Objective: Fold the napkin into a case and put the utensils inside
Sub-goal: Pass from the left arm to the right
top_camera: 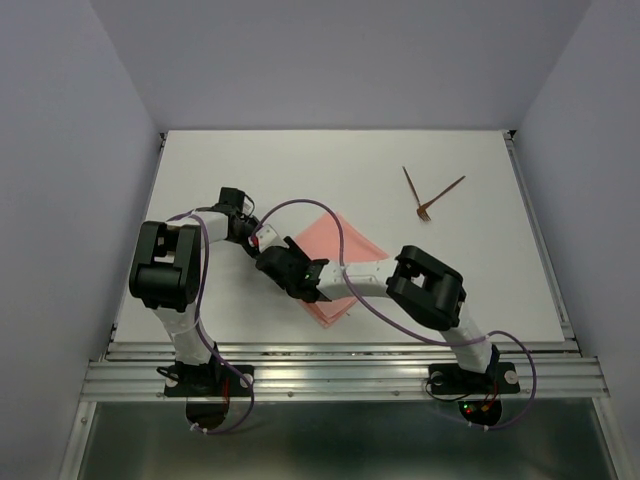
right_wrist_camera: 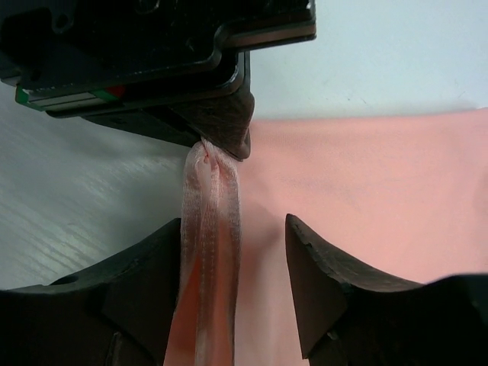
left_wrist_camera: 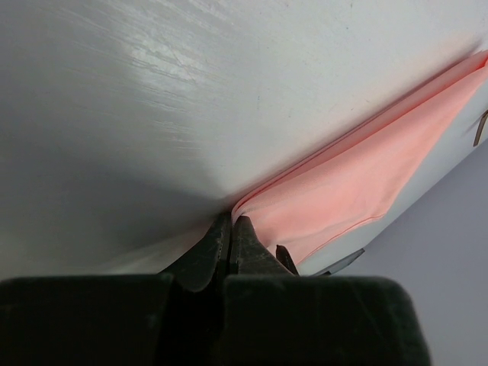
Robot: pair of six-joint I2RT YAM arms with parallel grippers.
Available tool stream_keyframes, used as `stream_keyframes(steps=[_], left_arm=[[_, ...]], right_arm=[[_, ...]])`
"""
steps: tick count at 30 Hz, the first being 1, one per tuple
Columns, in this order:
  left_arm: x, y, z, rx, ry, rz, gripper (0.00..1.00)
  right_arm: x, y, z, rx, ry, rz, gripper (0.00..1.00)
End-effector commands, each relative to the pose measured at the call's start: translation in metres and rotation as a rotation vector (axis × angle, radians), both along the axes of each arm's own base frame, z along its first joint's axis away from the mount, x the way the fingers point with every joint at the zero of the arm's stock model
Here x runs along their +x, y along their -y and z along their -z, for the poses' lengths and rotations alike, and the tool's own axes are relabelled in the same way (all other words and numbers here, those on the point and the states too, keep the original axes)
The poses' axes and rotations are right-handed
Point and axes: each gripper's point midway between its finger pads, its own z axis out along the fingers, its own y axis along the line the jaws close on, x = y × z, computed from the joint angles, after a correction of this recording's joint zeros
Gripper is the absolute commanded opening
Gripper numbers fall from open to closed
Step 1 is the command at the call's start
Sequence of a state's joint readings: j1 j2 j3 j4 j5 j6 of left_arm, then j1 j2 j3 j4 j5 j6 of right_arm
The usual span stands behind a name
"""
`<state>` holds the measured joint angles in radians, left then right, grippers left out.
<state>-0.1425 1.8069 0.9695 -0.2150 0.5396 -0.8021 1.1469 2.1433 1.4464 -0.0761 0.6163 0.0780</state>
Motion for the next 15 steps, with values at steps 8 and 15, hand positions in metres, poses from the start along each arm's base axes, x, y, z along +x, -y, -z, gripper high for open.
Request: stream_keyframes(steps=[8, 15], left_arm=[[0.007, 0.000, -0.024, 0.003, 0.068, 0.017, 0.00], [0.013, 0.000, -0.035, 0.000, 0.137, 0.024, 0.00]], right_arm=[[0.019, -0.001, 0.003, 0.022, 0.051, 0.058, 0.37], [0.021, -0.003, 0.000, 0.135, -0.030, 0.037, 0.01]])
